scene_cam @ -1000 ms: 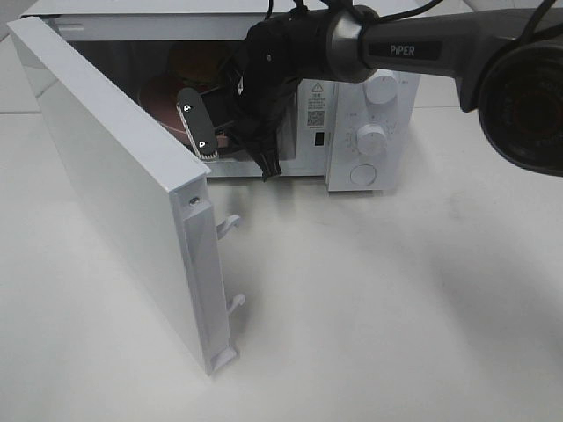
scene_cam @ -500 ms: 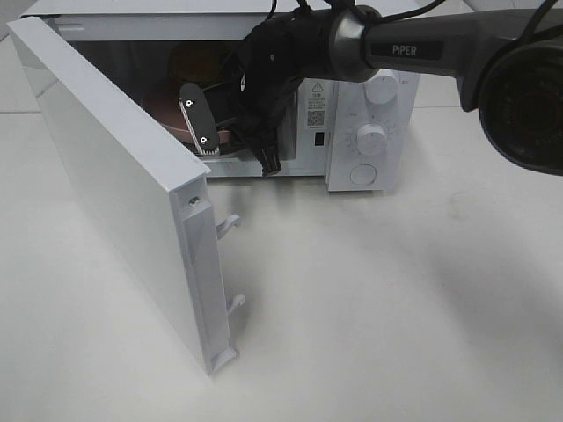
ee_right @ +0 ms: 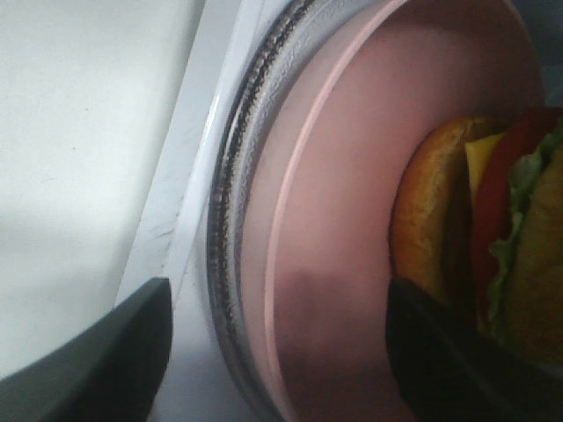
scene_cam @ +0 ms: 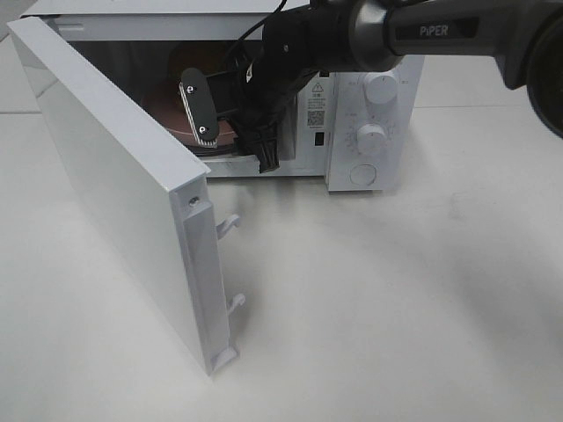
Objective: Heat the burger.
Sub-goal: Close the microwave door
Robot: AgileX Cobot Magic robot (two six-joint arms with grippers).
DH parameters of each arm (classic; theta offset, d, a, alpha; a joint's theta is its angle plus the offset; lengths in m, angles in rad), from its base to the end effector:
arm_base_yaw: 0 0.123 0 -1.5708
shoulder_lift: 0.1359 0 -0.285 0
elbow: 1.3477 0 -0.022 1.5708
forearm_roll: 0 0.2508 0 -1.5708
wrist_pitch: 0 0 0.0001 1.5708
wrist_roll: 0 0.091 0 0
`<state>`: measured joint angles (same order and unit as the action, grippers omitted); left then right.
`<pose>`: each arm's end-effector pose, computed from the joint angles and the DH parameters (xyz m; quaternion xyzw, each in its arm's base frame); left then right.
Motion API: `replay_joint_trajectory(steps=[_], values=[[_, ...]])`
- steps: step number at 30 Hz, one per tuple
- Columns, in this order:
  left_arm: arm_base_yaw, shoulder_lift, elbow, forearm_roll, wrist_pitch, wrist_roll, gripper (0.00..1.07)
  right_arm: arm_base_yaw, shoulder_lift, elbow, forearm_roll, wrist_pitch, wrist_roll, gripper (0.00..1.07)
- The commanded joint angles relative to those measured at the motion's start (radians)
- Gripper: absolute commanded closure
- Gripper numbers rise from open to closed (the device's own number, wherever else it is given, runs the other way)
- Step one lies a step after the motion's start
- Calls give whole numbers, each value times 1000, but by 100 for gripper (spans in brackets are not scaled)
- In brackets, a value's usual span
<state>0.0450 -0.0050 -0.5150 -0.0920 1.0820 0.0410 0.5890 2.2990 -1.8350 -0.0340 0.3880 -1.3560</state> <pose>-0.0081 -0.0078 0.2800 0.0010 0.8527 -0.0235 0.5219 0.4361 0.2899 0.1732 -0.7667 0.5082 -0.1579 0.3591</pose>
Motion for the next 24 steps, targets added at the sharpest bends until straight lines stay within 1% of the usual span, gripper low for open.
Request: replay_joint_trajectory(steps=[1,2,4,5,6,7,8,10,11,12,13,15,16,18,21,23,24], values=[[-1,-16,-1,-1,-13,-2,9,-4,-31,35,12,-17,11,37],[-1,-16,-1,-1,-13,-2,9,-4,-49,64,15,-32,11,37],[-1,-16,-1,-1,-13,-2,9,-4,-60,78,17,-37,11,37],[-1,-16,-1,-1,-13,-2,9,-4,-84,112,19,-58,11,37],[-1,-16,-1,-1,-13,-2,9,-4,-84,112,19,-58,11,37],[-1,-16,-1,-1,-13,-2,9,-4,-107,143,24,-61,11,37],[-1,-16,-1,-1,-13,-2,9,-4,-107,143,24,-61,11,37],[-1,-16,-1,-1,-13,-2,9,-3,-139,186,40,-62,11,37],[-1,-16,-1,-1,-13,-2,9,-3,-139,186,40,-62,11,37],[-1,-16,-1,-1,-13,-2,9,-1,-160,219,41,-71,7,37],[-1,-16,-1,-1,-13,-2,9,-1,-160,219,41,-71,7,37],[-1,-16,-1,-1,-13,-2,9,-1,-194,269,34,-83,7,37],[-1,-16,-1,-1,-13,-2,9,-1,-194,269,34,-83,7,37],[-1,-16,-1,-1,-13,-2,9,-1,-220,310,34,-87,7,37],[-1,-16,-1,-1,-13,-2,9,-1,-239,337,40,-90,7,37],[-1,-16,-1,-1,-13,-2,9,-1,-272,388,40,-114,8,37],[-1,-16,-1,-1,-13,-2,9,-1,-272,388,40,-114,8,37]])
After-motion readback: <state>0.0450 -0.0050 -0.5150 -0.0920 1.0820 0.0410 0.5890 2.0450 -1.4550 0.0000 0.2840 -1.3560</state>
